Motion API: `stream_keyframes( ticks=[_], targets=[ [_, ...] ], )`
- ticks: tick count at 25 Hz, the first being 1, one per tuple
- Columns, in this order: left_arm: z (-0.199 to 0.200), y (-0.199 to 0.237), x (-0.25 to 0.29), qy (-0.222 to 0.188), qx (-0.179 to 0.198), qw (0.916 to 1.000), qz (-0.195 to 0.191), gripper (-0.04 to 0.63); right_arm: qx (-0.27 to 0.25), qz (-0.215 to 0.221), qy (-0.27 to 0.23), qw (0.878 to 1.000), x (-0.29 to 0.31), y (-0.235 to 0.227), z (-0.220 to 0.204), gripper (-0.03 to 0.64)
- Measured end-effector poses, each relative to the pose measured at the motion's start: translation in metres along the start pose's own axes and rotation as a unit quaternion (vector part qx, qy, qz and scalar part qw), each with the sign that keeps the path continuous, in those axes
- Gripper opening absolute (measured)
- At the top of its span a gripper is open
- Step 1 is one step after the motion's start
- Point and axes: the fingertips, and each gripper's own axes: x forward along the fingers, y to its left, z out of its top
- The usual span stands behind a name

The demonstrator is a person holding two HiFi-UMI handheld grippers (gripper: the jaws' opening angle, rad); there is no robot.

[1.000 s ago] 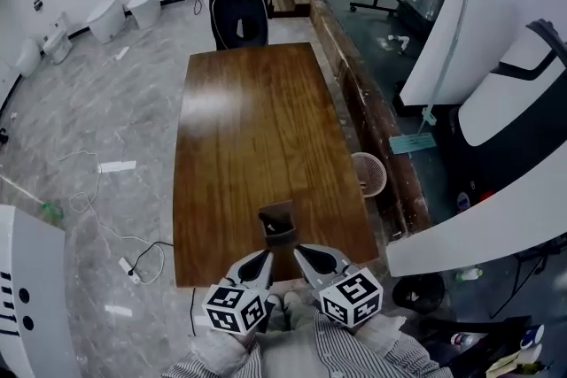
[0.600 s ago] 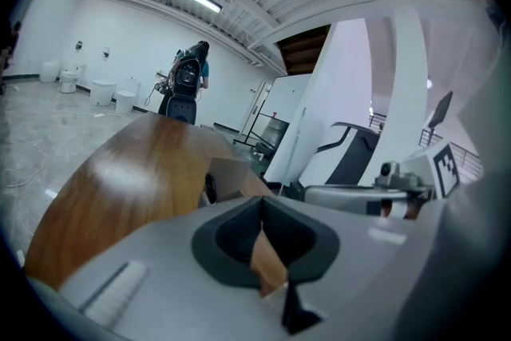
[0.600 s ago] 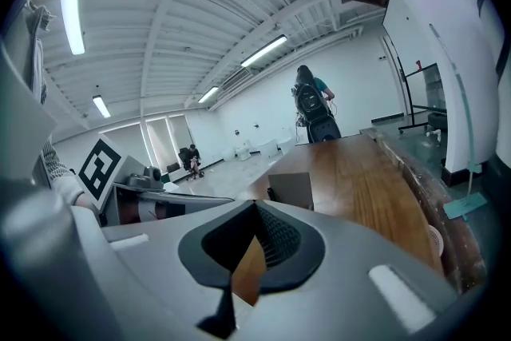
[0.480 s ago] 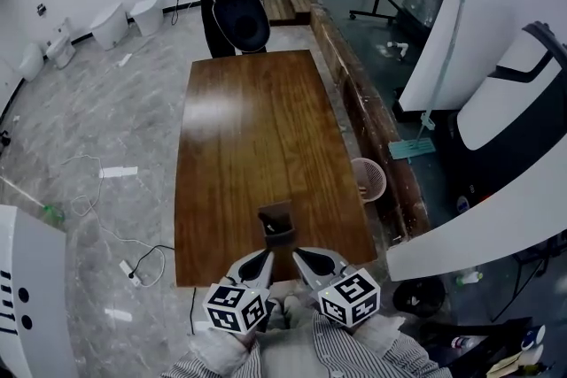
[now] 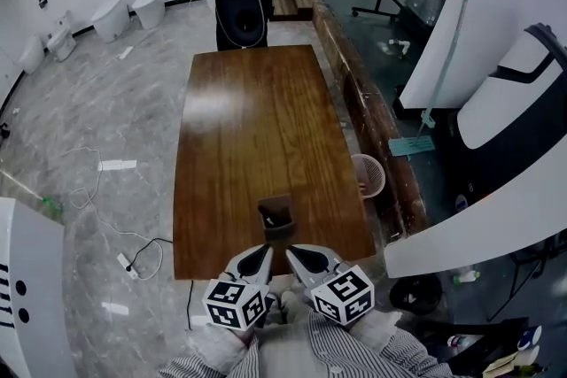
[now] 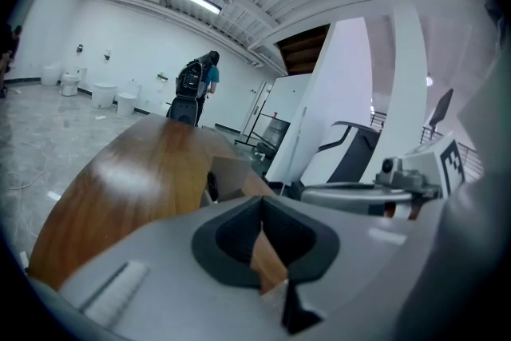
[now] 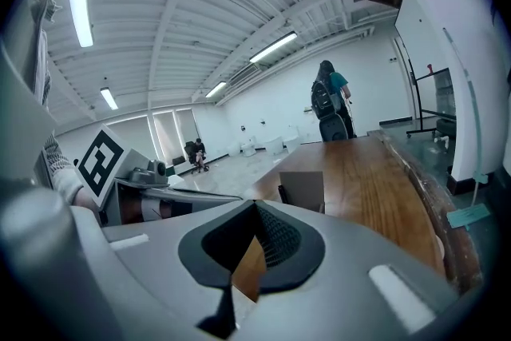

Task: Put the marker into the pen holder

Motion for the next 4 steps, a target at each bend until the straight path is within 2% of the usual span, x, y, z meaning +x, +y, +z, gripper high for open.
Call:
stream_keyframes(
  ticks=[4],
  targets=[
    [-0.0007, -0.0019, -0.0003, 0.004, 0.002, 1.0000, -0.001, 0.008, -0.005, -0.002, 0.004, 1.000, -0.0004, 0.0011, 0.0000, -0.002]
  ],
)
